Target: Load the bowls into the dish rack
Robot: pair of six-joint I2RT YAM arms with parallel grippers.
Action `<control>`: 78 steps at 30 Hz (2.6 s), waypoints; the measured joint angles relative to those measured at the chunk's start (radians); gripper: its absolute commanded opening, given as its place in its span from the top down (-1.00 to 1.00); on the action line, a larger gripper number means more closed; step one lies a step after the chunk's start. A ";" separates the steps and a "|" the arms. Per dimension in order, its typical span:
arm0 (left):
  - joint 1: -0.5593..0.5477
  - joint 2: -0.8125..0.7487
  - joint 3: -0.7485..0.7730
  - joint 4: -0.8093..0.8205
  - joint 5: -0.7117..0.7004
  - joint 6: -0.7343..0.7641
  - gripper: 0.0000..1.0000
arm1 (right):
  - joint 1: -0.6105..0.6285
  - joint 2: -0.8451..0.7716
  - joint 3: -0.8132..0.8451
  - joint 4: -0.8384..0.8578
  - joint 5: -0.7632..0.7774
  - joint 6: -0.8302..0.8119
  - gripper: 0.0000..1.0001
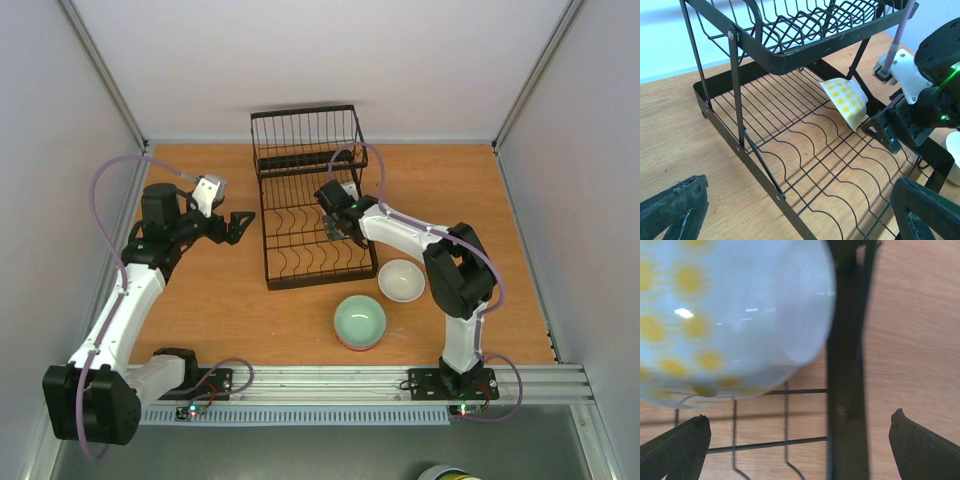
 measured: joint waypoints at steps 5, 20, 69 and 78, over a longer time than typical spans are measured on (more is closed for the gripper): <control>0.000 0.000 0.000 0.000 0.003 0.000 -0.99 | -0.017 -0.050 -0.026 -0.006 0.066 0.023 -0.97; 0.000 0.011 0.000 0.000 0.008 0.000 -0.99 | 0.066 -0.028 0.010 0.065 0.074 -0.091 -0.90; 0.000 0.032 0.000 0.001 0.014 0.000 -0.99 | 0.209 0.468 0.526 0.085 0.310 -0.433 -0.97; 0.000 0.032 0.000 0.001 0.014 0.000 -0.99 | 0.211 0.477 0.541 0.057 0.340 -0.386 -0.97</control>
